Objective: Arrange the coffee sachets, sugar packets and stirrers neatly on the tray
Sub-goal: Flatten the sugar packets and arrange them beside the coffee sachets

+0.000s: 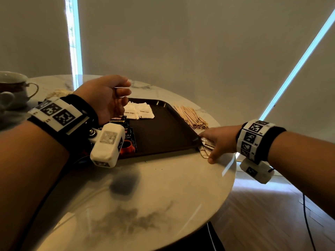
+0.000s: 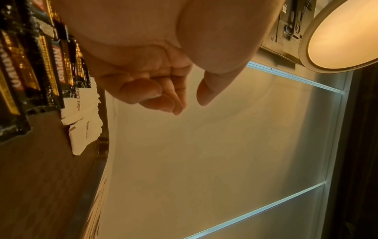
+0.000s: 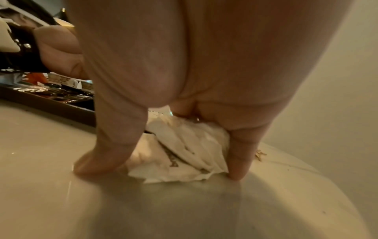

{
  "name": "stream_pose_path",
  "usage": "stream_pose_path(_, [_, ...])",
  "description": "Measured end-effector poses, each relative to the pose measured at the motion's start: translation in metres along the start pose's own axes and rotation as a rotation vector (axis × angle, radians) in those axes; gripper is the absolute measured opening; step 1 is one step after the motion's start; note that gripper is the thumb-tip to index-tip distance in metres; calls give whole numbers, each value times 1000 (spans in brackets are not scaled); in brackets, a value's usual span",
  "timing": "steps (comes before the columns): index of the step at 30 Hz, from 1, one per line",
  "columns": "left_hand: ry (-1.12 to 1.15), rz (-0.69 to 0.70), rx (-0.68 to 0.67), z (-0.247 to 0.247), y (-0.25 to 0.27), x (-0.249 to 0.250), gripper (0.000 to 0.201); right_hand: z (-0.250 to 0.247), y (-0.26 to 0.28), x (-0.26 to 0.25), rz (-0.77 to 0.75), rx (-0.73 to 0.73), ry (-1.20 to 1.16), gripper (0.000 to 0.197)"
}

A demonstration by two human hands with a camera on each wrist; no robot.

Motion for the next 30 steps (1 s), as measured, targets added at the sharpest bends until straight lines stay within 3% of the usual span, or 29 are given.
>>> stream_pose_path(5, [-3,0,-4,1,0,-1,11,-4,3,-5,-8,25,80,83])
stream_pose_path(10, [5,-3,-11,1,1,-1,13,0,4,-10,8,117,164,53])
stream_pose_path(21, [1,-21,-11,4,5,2,16,7,1,-6,67,187,60,54])
stream_pose_path(30, [0,-88,-70,7,11,1,22,-19,20,12,101,265,-60,46])
Point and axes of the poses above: each hand's wrist, its own y-axis away from the middle knuckle, its own z-axis out of the palm, x = y × z, the point moved 2 cm from there along -y, towards the middle knuckle, and after that the axes turned 5 degrees about y, right-handed, at the moved point
